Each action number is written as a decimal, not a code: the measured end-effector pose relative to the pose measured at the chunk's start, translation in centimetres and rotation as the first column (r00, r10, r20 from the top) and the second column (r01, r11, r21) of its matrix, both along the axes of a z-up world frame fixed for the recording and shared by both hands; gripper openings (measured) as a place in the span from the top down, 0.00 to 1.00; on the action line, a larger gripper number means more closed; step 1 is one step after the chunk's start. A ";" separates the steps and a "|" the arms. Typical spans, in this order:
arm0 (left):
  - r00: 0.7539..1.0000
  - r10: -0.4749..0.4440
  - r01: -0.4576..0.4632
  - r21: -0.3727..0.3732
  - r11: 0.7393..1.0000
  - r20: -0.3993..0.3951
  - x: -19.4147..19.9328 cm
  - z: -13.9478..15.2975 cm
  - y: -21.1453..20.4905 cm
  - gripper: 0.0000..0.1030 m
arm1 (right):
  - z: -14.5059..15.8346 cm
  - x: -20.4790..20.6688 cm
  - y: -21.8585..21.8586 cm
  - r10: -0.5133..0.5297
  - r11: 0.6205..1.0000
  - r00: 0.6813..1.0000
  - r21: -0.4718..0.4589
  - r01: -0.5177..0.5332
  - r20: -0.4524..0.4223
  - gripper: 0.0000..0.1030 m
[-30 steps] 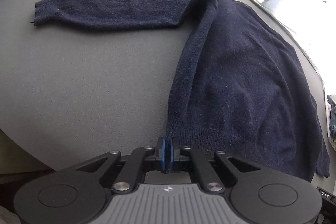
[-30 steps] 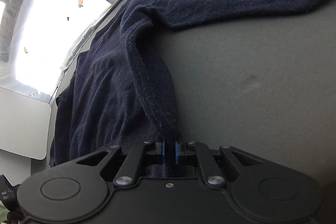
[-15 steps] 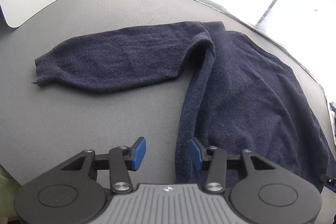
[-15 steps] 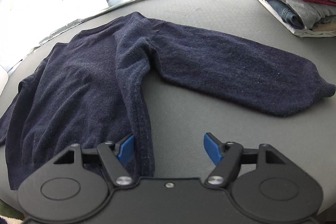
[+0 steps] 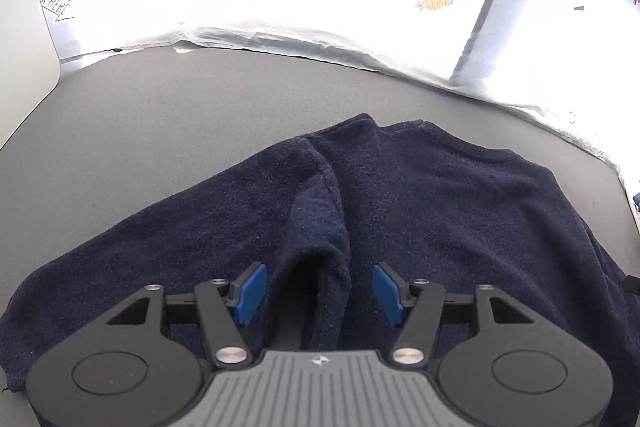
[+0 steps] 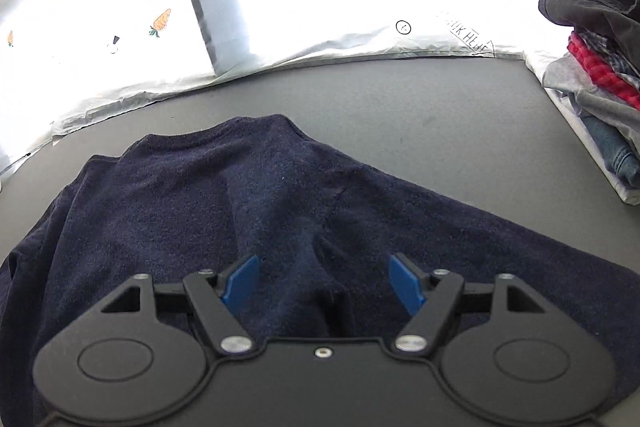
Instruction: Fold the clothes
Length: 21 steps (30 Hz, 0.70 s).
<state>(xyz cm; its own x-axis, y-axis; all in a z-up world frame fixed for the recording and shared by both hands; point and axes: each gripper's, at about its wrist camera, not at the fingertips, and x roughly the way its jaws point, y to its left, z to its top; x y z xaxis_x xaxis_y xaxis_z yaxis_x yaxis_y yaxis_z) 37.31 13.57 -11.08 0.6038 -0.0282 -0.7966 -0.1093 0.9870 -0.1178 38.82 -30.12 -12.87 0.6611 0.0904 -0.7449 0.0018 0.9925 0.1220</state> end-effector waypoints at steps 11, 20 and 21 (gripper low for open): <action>0.978 -0.205 0.209 0.126 0.970 -0.046 20.3 -4.4 -6.9 0.35 | -4.1 18.8 6.9 0.196 0.974 0.980 -0.108 -0.198 -0.028 0.36; 0.942 -0.334 0.335 0.089 0.938 -0.022 25.1 -7.1 -7.7 0.30 | -6.4 21.6 8.9 0.337 0.941 0.937 -0.010 -0.339 -0.092 0.58; 0.944 -0.329 0.329 0.058 0.942 -0.006 25.2 -7.0 -7.3 0.43 | -6.4 21.7 8.7 0.339 0.941 0.936 0.016 -0.339 -0.092 0.65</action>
